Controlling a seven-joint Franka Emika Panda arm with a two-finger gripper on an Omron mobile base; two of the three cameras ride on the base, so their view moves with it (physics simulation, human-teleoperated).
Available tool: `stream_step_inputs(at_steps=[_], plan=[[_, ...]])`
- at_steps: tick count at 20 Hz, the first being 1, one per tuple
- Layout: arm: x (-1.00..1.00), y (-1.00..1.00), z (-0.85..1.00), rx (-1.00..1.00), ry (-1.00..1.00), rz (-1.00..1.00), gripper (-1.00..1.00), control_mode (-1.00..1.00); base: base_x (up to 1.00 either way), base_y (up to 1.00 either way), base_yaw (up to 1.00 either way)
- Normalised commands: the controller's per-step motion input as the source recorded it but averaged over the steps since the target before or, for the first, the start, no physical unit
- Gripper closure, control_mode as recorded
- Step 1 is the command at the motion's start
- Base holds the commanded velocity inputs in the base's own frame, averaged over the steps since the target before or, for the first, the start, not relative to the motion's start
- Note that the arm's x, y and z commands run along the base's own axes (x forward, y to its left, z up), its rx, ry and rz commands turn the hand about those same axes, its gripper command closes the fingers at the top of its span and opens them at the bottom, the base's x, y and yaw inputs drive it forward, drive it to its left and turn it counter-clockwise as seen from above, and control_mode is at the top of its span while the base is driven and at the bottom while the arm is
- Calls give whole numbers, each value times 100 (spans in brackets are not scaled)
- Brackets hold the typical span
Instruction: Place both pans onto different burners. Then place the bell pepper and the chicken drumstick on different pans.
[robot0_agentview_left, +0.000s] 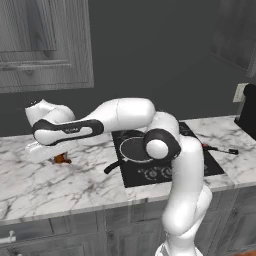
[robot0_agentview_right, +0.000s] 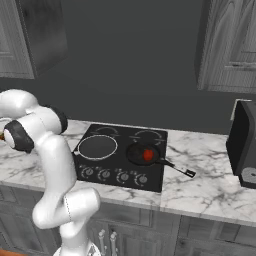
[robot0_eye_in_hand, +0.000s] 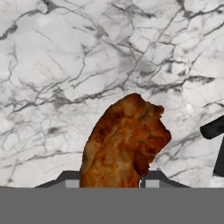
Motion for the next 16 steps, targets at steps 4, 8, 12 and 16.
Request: stream_step_inputs(at_steps=[4,8,12,16], plan=[[-16,-76,2,16,0,0,100,-100,0,0,0],[-5,-73,9,15,0,0,100,-100,0,0,0],[0,-55,42,15,1,0,100,-100,0,0,0],[0,-42,46,10,3,0,100,-100,0,0,0]])
